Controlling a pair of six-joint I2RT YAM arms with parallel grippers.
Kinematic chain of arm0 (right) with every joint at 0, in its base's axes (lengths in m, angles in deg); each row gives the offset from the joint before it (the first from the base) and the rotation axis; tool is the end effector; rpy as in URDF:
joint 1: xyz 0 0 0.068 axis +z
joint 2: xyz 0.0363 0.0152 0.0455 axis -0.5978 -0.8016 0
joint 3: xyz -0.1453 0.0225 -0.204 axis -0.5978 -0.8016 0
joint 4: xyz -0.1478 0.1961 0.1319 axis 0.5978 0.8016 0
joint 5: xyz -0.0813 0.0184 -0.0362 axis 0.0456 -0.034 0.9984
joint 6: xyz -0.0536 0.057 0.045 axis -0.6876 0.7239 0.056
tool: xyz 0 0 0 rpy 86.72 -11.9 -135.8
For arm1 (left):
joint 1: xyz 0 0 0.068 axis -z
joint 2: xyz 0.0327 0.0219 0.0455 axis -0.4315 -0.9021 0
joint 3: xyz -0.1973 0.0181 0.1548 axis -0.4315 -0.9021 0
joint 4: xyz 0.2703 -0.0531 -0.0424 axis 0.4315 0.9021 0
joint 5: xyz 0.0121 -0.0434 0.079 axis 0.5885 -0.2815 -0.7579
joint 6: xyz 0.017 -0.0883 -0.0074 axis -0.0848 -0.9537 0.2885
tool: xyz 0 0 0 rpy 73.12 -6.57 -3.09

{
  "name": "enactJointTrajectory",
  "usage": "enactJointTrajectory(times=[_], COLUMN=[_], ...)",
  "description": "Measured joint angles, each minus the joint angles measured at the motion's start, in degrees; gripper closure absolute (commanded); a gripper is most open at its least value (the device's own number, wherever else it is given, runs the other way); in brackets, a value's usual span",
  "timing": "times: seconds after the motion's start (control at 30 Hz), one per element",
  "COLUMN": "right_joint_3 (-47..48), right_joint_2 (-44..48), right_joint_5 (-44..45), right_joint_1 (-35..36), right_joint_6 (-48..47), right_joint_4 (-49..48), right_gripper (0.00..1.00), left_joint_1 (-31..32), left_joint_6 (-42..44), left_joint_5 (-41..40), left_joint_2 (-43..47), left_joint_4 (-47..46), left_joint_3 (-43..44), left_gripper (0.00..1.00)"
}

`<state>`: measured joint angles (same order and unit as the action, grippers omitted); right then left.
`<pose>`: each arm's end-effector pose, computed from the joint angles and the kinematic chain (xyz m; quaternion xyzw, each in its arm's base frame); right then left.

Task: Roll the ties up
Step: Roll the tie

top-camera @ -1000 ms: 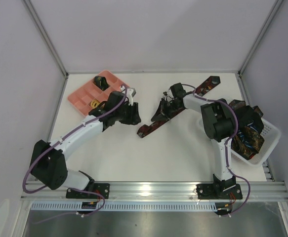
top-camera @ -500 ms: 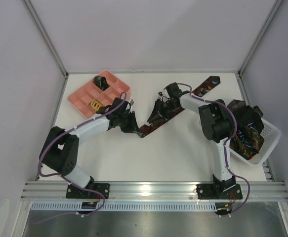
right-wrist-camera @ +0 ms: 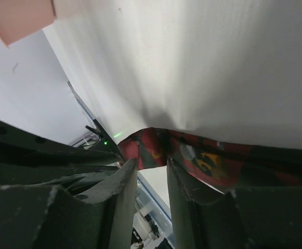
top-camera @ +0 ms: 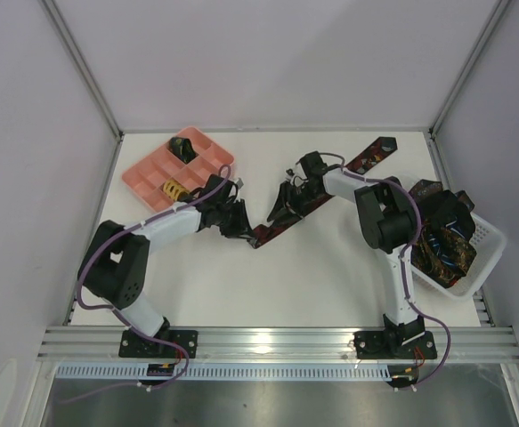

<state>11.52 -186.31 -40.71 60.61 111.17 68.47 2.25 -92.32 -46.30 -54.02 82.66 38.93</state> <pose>0.4028 0.2465 0.0770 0.0197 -0.8897 -0.4547 0.0351 0.3114 -0.1917 0.1178 -0.0009 0.9487 -0.2677 0.1680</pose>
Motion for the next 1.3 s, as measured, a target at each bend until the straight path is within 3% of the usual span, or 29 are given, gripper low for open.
enactJointTrajectory(times=[0.8, 1.1, 1.3], right_joint_3=[0.0, 0.0, 0.0], right_joint_2=[-2.9, -3.1, -3.1], right_joint_5=[-0.4, -0.1, 0.6], right_joint_1=[1.3, 1.5, 1.5], right_joint_6=[0.0, -0.5, -1.1], right_joint_4=[-0.9, -0.8, -0.7], right_gripper=[0.64, 0.72, 0.86], left_joint_1=[-0.1, -0.1, -0.1], left_joint_6=[0.1, 0.2, 0.4], left_joint_5=[1.3, 1.3, 1.3], left_joint_2=[-5.2, -5.2, -5.2], left_joint_4=[-1.3, -1.3, -1.2], left_joint_3=[2.5, 2.5, 2.5], left_gripper=[0.78, 0.78, 0.78])
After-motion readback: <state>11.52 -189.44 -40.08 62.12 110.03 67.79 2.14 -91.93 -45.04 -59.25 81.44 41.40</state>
